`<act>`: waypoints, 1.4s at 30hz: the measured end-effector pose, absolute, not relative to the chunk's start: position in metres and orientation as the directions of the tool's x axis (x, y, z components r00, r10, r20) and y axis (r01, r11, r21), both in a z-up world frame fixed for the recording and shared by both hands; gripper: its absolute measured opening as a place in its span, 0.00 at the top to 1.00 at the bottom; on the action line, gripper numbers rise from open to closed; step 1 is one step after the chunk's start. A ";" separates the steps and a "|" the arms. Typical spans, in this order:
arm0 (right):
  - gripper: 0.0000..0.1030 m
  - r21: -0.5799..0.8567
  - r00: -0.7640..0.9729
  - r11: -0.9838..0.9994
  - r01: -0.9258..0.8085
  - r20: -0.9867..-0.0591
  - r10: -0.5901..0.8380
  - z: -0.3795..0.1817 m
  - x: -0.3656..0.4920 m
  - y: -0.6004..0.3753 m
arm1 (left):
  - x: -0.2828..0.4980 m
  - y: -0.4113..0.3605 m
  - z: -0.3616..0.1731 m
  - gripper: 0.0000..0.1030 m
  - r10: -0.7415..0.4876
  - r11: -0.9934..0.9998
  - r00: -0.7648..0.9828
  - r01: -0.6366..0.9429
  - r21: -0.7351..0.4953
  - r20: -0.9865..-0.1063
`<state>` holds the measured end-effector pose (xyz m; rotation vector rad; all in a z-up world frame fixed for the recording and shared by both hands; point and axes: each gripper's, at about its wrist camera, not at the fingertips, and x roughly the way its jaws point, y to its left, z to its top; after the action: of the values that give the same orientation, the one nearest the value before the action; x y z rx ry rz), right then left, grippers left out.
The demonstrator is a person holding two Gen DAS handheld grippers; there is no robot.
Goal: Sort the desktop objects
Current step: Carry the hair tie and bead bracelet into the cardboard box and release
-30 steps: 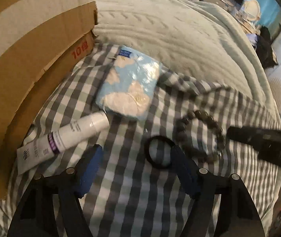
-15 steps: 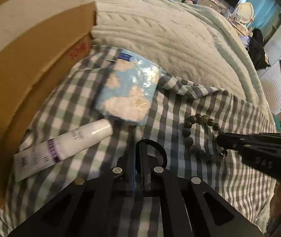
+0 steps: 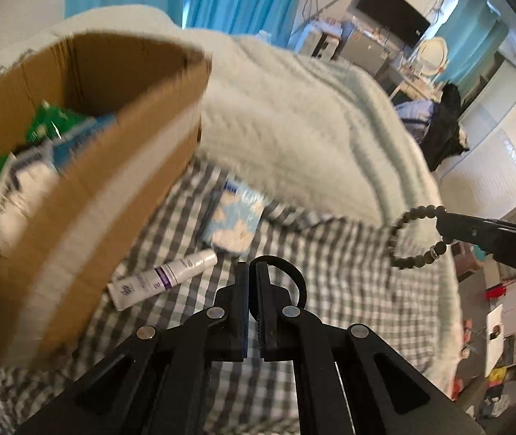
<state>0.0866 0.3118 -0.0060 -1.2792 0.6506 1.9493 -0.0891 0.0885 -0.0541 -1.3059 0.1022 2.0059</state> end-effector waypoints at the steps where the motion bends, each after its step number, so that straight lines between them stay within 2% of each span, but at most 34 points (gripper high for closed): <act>1: 0.90 0.056 -0.293 -0.618 -0.784 -0.911 0.289 0.010 0.086 0.307 | -0.089 0.087 -0.042 0.97 0.545 -0.721 -0.212 -0.613 -0.324 -0.811; 5: 0.90 0.106 -0.378 -0.623 -0.775 -0.868 0.322 0.057 0.073 0.286 | -0.094 0.080 0.013 0.97 0.556 -0.691 -0.255 -0.670 -0.269 -0.791; 8: 0.90 0.104 -0.412 -0.648 -0.755 -0.844 0.344 0.079 0.055 0.267 | -0.110 0.069 0.049 0.97 0.569 -0.682 -0.247 -0.674 -0.283 -0.784; 13: 0.90 0.117 -0.463 -0.686 -0.718 -0.816 0.346 0.101 0.019 0.246 | -0.143 0.042 0.090 0.97 0.528 -0.688 -0.311 -0.702 -0.184 -0.790; 17: 0.90 0.157 -0.513 -0.713 -0.683 -0.798 0.316 0.104 -0.014 0.231 | -0.178 0.015 0.087 0.97 0.472 -0.732 -0.362 -0.669 -0.129 -0.804; 23: 0.90 0.220 -0.569 -0.742 -0.633 -0.783 0.253 0.096 -0.076 0.218 | -0.228 -0.011 0.042 0.97 0.389 -0.814 -0.290 -0.552 -0.179 -0.874; 30: 0.89 0.269 -0.593 -0.739 -0.618 -0.777 0.213 0.071 -0.127 0.222 | -0.241 -0.014 0.027 0.94 0.351 -0.831 -0.291 -0.535 -0.153 -0.890; 31: 0.87 0.269 -0.592 -0.737 -0.620 -0.777 0.214 0.069 -0.129 0.224 | -0.244 -0.016 0.025 0.90 0.329 -0.839 -0.298 -0.527 -0.133 -0.896; 32: 0.79 0.270 -0.591 -0.737 -0.620 -0.778 0.212 0.067 -0.131 0.225 | -0.247 -0.018 0.024 0.86 0.313 -0.846 -0.303 -0.520 -0.119 -0.900; 33: 0.71 0.270 -0.591 -0.735 -0.622 -0.777 0.215 0.066 -0.132 0.226 | -0.251 -0.020 0.021 0.70 0.298 -0.851 -0.304 -0.514 -0.108 -0.905; 34: 0.68 0.270 -0.592 -0.732 -0.626 -0.775 0.221 0.066 -0.131 0.228 | -0.253 -0.021 0.019 0.47 0.283 -0.858 -0.308 -0.504 -0.096 -0.908; 36: 0.66 0.282 -0.599 -0.724 -0.630 -0.769 0.222 0.066 -0.128 0.232 | -0.257 -0.026 0.018 0.30 0.267 -0.878 -0.326 -0.471 -0.089 -0.907; 42: 0.62 0.250 -0.574 -0.705 -0.663 -0.775 0.265 0.074 -0.109 0.238 | -0.253 -0.025 0.025 0.30 0.280 -0.896 -0.317 -0.426 -0.128 -0.906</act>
<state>-0.1094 0.2384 0.0737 -0.9983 0.7211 2.2734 -0.2533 -0.0247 0.0253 -1.5012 0.1858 2.2386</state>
